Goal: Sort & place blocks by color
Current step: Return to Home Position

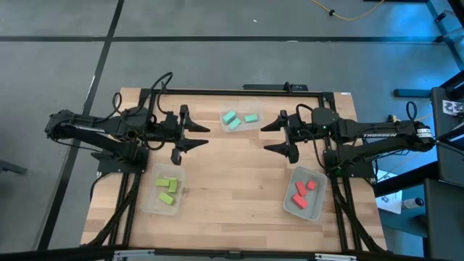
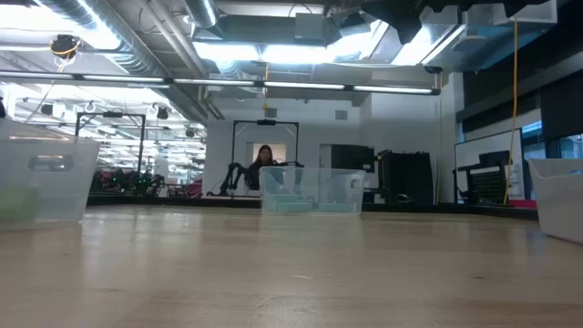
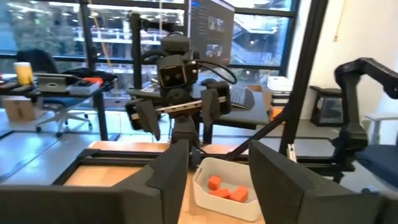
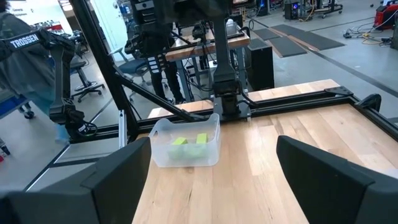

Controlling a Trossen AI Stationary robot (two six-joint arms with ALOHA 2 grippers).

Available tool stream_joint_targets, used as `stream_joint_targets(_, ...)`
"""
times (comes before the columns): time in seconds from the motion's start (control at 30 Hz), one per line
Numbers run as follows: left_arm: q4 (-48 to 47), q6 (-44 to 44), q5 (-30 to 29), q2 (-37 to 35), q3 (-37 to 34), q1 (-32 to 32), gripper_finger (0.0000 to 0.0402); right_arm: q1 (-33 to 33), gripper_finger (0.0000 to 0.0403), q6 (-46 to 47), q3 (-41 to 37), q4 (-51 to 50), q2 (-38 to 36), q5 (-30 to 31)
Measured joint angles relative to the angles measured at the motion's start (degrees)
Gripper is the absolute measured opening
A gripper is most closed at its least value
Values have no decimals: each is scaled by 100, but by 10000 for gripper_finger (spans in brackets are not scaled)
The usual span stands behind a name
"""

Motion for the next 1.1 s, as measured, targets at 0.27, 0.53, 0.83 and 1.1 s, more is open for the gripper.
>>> stream_joint_targets(0.27,451,284,454,-239,-614,178,24,0,351,-13,0,-2,0,1)
stream_joint_targets(0.53,1023,44,550,-1539,-2037,463,1,-1,351,-12,0,-14,0,2)
stream_joint_targets(0.83,1005,-372,269,-3127,-3314,501,0,-1,351,-14,0,-11,0,2)
stream_joint_targets(1.1,1415,-576,138,-4105,-4192,494,0,-2,351,-14,0,-7,0,2)
